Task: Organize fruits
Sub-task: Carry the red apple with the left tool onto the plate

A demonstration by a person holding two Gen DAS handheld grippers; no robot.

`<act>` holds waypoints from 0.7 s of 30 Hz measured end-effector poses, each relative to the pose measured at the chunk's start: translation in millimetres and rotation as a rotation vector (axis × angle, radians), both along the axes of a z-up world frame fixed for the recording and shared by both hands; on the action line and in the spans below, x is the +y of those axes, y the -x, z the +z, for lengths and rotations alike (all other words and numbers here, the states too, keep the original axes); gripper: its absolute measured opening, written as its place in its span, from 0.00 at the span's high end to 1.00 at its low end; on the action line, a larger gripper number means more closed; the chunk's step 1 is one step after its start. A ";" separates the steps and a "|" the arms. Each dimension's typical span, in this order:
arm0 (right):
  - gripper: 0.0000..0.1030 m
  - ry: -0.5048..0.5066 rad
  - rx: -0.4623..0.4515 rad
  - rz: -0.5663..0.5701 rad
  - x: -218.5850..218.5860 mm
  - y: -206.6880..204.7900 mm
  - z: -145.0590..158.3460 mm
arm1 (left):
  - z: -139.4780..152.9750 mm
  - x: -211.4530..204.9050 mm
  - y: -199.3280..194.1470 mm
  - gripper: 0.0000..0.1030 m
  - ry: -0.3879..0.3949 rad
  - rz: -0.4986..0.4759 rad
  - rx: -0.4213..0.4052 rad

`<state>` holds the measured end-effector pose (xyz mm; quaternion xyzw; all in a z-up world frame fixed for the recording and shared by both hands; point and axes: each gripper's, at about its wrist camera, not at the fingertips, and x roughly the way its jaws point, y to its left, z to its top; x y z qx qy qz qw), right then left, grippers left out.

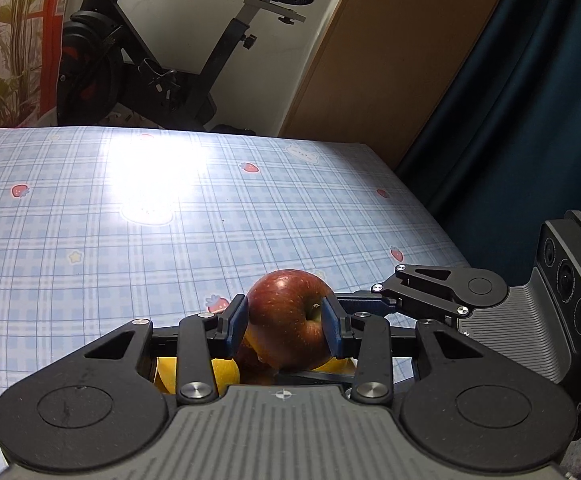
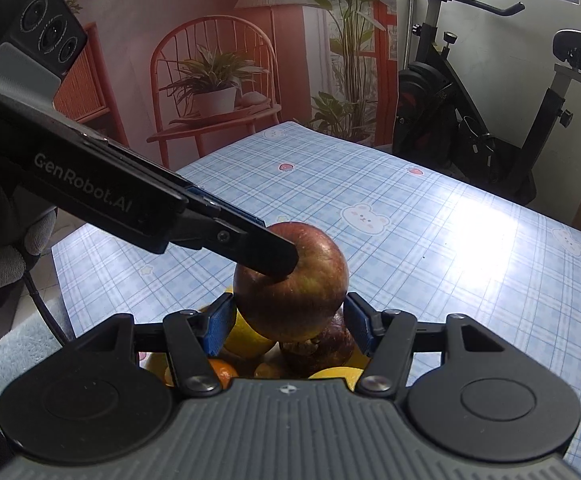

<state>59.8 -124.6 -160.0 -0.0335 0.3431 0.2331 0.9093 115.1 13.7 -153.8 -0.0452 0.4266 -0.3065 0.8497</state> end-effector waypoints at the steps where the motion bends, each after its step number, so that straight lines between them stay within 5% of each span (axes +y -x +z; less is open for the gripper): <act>1: 0.40 0.002 0.006 0.002 0.8 2.7 -1.7 | -2.4 0.4 1.2 0.60 -0.001 -0.003 0.008; 21: 0.40 0.027 0.073 0.023 16.9 9.5 -24.3 | -32.9 13.0 14.3 0.59 -0.003 0.011 0.093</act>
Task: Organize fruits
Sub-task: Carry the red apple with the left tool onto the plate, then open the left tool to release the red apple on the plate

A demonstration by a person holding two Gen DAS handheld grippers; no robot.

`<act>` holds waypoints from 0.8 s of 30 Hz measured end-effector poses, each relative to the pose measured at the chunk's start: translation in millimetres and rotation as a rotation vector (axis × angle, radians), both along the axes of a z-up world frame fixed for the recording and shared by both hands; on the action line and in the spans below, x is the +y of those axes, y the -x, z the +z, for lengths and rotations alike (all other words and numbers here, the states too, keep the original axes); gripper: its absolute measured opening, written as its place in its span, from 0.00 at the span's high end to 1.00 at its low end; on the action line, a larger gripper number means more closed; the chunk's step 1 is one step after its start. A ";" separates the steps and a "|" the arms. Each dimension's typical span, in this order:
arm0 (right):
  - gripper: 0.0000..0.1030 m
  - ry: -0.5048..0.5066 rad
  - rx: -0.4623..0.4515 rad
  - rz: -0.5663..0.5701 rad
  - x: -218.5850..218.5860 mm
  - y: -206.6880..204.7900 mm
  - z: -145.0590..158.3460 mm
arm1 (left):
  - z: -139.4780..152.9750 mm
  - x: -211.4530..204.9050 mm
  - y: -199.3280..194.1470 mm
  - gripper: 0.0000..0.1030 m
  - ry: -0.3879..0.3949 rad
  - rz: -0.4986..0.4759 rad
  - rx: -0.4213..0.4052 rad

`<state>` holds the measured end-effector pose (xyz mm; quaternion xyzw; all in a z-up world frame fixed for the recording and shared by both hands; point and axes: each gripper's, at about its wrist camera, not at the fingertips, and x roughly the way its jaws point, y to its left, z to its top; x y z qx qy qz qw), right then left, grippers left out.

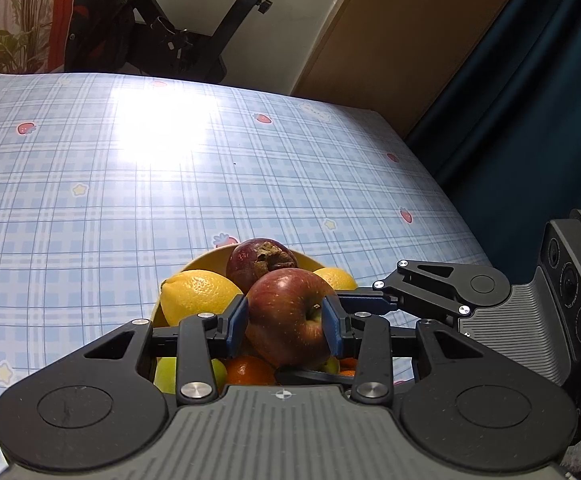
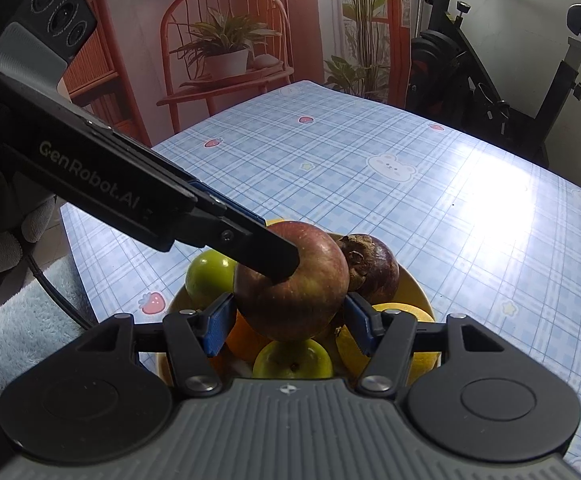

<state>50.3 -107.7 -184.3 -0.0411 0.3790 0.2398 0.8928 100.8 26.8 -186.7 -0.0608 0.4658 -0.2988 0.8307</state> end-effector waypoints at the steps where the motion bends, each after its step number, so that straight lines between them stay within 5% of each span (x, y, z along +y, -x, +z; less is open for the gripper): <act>1: 0.40 -0.002 0.001 0.001 -0.3 -0.5 -0.2 | 2.0 -0.5 2.5 0.59 0.001 -0.001 0.000; 14: 0.39 0.011 0.014 -0.005 4.3 0.9 -1.0 | 8.8 -1.8 8.3 0.56 -0.025 0.020 -0.030; 22: 0.33 -0.005 0.001 -0.046 -1.0 8.3 3.1 | 24.2 8.2 16.8 0.44 -0.023 0.080 -0.100; 24: 0.29 -0.014 -0.012 -0.065 -4.3 12.7 6.7 | 29.4 11.7 21.7 0.34 -0.025 0.103 -0.128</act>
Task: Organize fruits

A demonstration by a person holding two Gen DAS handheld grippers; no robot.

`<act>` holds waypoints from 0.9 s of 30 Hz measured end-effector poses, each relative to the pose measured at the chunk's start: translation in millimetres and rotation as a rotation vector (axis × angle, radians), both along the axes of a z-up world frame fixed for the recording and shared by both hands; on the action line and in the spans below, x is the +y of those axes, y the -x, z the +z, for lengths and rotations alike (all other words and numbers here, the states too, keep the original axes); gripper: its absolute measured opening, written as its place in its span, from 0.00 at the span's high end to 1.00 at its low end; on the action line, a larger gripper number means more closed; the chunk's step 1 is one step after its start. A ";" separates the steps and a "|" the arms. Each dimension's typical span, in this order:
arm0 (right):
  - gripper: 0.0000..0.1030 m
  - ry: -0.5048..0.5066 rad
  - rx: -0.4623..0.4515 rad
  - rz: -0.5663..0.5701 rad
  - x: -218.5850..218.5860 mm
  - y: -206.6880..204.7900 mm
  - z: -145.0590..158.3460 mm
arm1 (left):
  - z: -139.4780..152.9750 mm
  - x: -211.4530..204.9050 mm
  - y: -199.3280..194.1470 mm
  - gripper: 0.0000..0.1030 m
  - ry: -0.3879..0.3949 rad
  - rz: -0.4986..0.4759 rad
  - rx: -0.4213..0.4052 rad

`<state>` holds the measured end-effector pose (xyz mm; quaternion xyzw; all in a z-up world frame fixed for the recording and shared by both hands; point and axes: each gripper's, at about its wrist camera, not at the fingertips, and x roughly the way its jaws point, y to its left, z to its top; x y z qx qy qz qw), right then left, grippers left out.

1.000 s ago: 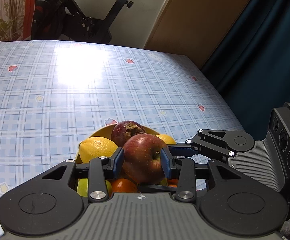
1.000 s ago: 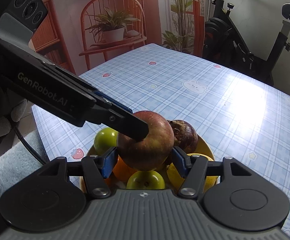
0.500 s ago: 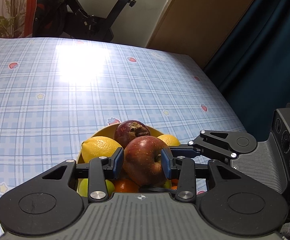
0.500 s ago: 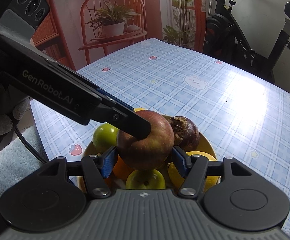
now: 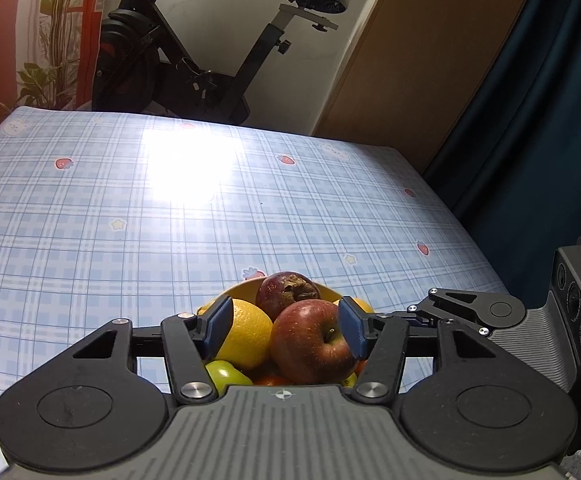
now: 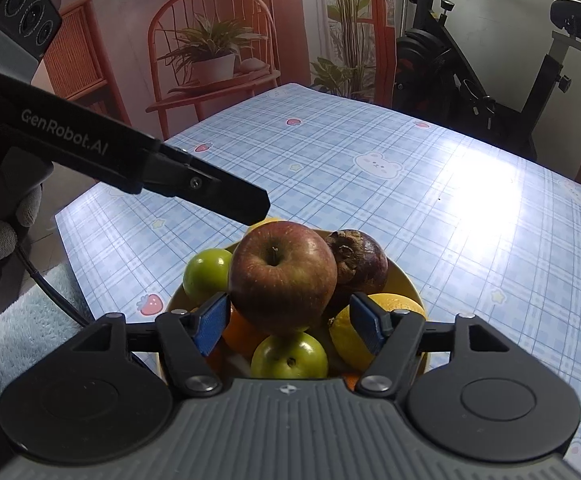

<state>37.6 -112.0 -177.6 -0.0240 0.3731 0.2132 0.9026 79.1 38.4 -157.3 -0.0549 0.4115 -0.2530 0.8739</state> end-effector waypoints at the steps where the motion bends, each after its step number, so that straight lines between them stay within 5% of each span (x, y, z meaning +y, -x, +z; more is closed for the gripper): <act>1: 0.26 -0.006 -0.008 -0.010 -1.8 2.5 2.0 | 3.4 1.5 3.7 0.29 -0.002 0.013 -0.021; 12: 0.12 -0.080 -0.151 -0.224 -29.0 45.8 40.5 | 42.3 9.8 45.9 0.16 -0.117 0.159 -0.204; 16: 0.00 -0.033 -0.242 -0.335 -27.1 64.1 62.0 | 61.9 22.0 64.4 0.13 -0.113 0.224 -0.253; 23: 0.00 -0.007 -0.356 -0.400 -16.5 93.9 95.6 | 86.0 13.0 92.3 0.07 -0.240 0.290 -0.375; 27: 0.00 -0.013 -0.350 -0.418 -12.3 101.2 106.8 | 98.3 9.4 101.3 0.07 -0.216 0.289 -0.384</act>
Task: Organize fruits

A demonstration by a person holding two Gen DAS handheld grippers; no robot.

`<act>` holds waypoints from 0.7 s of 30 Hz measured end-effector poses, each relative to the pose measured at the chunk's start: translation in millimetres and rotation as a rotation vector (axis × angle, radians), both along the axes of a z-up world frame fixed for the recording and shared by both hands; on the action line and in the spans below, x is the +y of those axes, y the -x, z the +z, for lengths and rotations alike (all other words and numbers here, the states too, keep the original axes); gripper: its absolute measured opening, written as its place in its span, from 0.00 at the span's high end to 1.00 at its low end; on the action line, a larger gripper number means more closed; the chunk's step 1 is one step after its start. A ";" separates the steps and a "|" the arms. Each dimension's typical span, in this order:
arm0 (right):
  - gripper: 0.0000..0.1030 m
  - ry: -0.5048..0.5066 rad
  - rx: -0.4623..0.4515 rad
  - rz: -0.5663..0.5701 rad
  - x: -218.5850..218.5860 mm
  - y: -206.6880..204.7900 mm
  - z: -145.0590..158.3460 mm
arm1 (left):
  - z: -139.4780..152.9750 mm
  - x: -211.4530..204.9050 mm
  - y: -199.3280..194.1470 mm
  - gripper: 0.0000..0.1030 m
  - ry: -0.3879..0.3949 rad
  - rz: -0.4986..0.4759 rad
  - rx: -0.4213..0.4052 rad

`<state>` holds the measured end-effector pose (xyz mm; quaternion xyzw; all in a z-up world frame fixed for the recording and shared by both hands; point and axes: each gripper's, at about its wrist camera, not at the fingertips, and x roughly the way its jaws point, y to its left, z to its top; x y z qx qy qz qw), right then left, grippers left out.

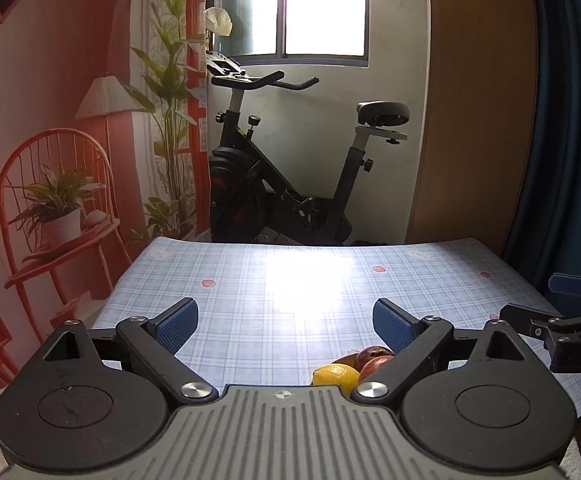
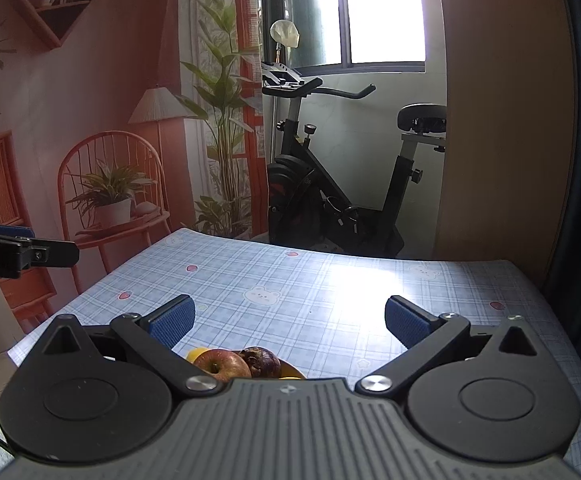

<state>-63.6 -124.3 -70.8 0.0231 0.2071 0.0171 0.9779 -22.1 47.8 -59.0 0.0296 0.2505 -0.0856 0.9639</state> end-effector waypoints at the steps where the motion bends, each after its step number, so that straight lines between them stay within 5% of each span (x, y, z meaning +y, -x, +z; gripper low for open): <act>1: 0.00 -0.002 0.003 -0.008 0.4 1.0 2.5 | 2.2 -0.3 3.7 0.07 -0.001 0.003 -0.003; 21: 0.00 -0.037 0.025 -0.039 -1.3 10.2 18.3 | 9.2 -3.1 20.2 0.07 0.011 0.028 -0.044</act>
